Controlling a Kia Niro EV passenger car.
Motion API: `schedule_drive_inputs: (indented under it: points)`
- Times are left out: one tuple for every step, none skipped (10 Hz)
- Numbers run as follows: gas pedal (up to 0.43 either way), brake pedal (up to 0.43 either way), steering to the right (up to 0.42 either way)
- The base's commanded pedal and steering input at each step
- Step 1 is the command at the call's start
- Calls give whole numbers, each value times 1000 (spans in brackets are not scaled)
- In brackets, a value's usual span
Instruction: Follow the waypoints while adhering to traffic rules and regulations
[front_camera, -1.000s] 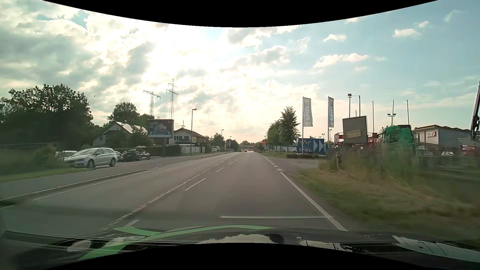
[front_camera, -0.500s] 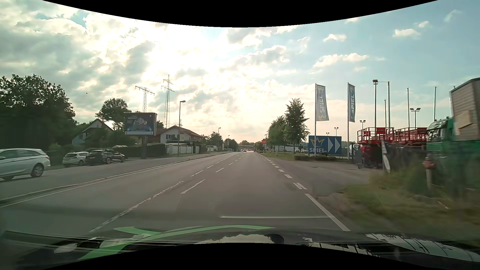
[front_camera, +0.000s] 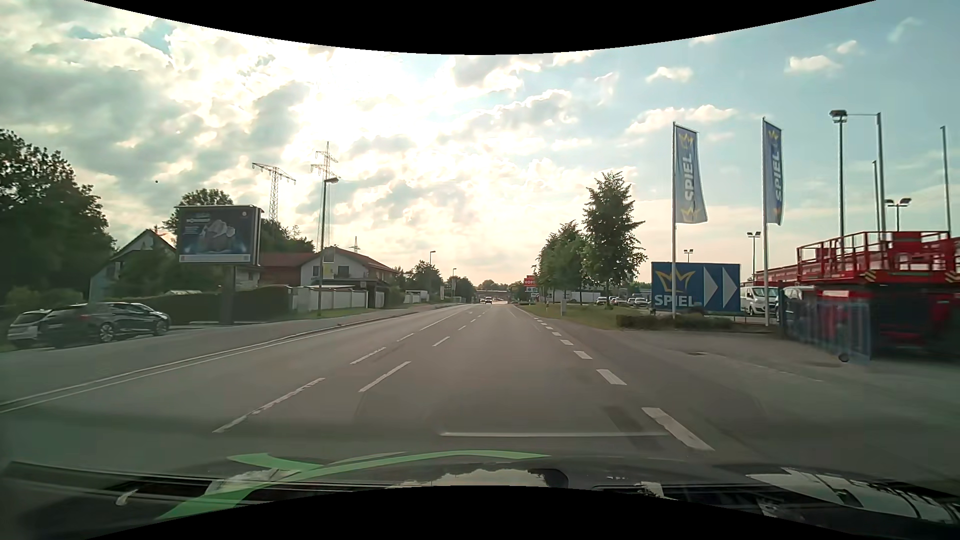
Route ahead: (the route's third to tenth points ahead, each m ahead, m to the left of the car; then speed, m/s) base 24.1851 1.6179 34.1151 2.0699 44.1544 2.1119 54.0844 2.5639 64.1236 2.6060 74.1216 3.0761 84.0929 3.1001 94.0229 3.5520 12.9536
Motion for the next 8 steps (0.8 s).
schedule_drive_inputs:
  points:
    - [138,0,1]
    - [138,0,1]
    - [138,0,0]
    - [138,0,1]
    - [138,0,0]
    - [150,0,0]
    - [150,0,0]
    - [150,0,0]
